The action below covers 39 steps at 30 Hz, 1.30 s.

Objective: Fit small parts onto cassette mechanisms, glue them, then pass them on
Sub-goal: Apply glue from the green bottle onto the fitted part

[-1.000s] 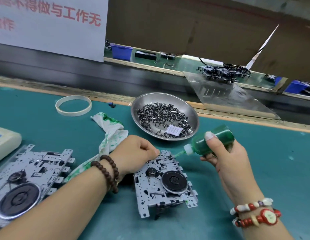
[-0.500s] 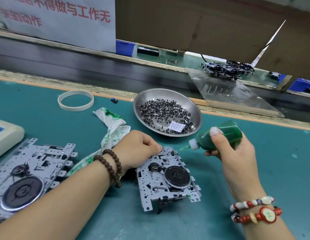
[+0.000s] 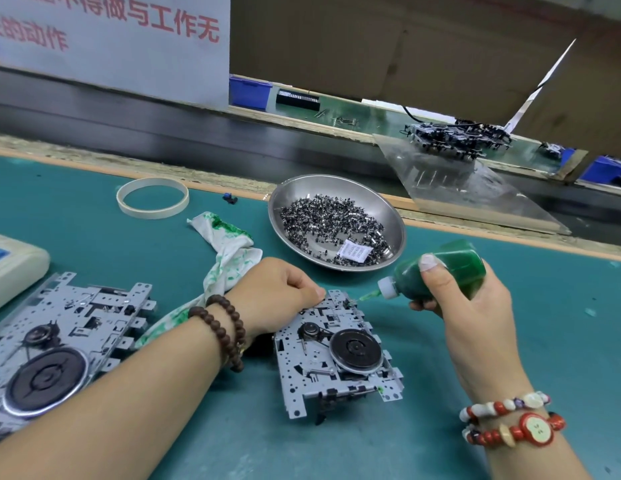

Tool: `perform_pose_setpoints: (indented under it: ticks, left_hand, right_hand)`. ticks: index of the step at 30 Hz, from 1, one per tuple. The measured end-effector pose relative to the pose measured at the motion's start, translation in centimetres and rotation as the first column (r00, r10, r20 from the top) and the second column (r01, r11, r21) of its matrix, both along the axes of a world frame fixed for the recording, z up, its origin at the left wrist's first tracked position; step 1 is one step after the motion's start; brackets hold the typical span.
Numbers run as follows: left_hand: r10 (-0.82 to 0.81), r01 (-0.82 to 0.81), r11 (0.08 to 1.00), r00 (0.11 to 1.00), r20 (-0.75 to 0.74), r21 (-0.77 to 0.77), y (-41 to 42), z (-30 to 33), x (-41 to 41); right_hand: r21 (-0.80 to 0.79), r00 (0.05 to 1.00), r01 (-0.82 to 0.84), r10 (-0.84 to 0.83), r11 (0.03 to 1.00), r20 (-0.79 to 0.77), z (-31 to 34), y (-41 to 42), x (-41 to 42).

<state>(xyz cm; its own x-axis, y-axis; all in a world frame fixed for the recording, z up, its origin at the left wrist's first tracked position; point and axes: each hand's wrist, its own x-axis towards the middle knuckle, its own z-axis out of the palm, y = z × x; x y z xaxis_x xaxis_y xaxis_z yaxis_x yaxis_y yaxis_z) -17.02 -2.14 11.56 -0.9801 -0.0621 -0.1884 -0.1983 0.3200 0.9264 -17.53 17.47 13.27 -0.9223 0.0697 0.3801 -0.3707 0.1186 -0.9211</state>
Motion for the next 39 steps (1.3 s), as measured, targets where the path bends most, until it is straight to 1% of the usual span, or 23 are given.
perform_pose_setpoints:
  ticks: [15, 39]
  left_hand:
    - [-0.015, 0.015, 1.0, 1.0, 0.009, 0.002, 0.04, 0.29, 0.08]
    - [0.004, -0.004, 1.0, 1.0, 0.002, -0.013, 0.04, 0.24, 0.2]
  right_hand:
    - [-0.001, 1.0, -0.01, 0.01, 1.0, -0.011, -0.15, 0.01, -0.03]
    - [0.011, 1.0, -0.01, 0.01, 1.0, -0.02, -0.13, 0.0, 0.03]
